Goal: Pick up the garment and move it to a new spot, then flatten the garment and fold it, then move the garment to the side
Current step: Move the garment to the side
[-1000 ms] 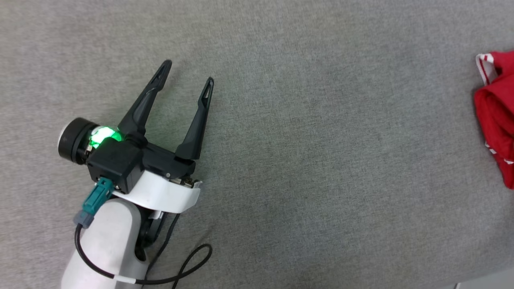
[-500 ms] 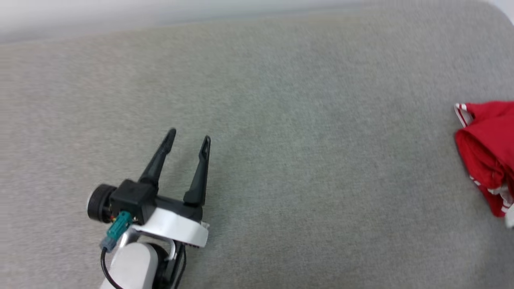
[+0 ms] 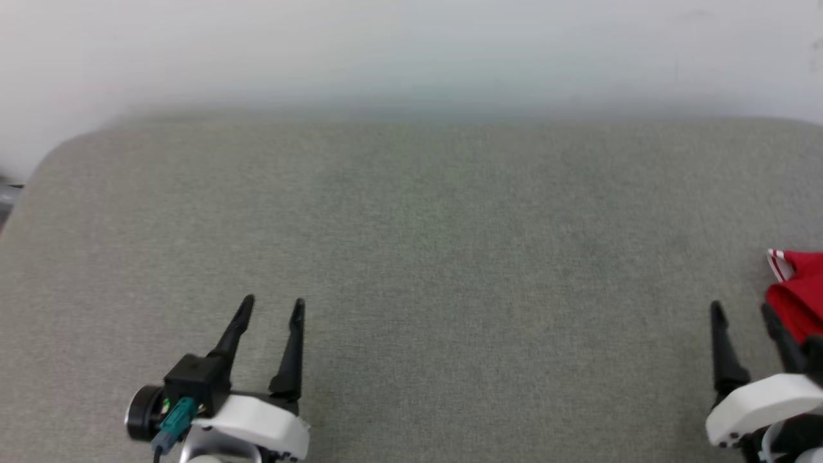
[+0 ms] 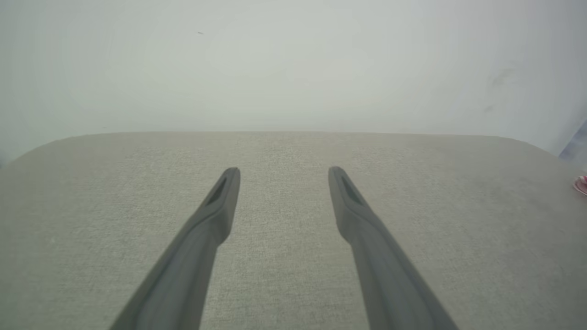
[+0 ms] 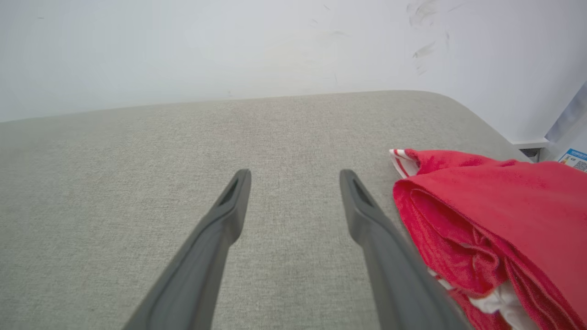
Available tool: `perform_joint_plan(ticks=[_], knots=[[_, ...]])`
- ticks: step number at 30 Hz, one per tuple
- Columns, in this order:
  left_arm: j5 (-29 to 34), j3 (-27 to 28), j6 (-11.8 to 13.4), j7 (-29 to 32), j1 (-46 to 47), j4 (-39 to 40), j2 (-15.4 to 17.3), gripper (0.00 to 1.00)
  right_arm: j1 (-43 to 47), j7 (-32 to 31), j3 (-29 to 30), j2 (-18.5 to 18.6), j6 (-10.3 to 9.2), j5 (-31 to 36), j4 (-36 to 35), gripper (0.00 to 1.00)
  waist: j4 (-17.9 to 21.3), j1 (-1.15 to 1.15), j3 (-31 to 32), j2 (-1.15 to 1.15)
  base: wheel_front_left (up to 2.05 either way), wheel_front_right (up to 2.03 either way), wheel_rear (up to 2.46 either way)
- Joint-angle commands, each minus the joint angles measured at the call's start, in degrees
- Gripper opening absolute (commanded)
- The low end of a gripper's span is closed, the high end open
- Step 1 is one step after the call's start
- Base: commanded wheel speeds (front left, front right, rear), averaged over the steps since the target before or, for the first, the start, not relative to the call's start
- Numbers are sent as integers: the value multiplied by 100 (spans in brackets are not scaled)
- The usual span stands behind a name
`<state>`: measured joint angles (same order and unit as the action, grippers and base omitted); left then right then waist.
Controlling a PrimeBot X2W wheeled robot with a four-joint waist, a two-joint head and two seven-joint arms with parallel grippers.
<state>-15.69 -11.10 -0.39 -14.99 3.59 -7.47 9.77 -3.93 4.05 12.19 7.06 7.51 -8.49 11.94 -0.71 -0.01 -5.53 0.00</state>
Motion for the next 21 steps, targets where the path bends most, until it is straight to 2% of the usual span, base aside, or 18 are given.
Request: perform_joint_plan(ticks=[1, 10, 18, 21], knots=[[-16, 71, 44, -23, -131, -25, 37, 100, 194, 24, -111, -69, -4, -27, -151, 100, -128, 1, 190, 0, 0, 0, 0], [-93, 392, 230, -19, -634, -82, 171, 100, 920, -47, -509, -286, -4, 31, -1100, 100, -57, 1, 629, 0, 0, 0, 0], [-82, 328, 143, -19, -705, -89, 134, 100, 1451, -347, -566, -393, -4, 116, -1922, 100, 108, 1, 708, 0, 0, 0, 0], [-95, 347, 110, -19, -683, -129, 143, 100, 1491, -394, -594, -410, -4, 114, -2013, 100, 147, 1, 706, 0, 0, 0, 0]])
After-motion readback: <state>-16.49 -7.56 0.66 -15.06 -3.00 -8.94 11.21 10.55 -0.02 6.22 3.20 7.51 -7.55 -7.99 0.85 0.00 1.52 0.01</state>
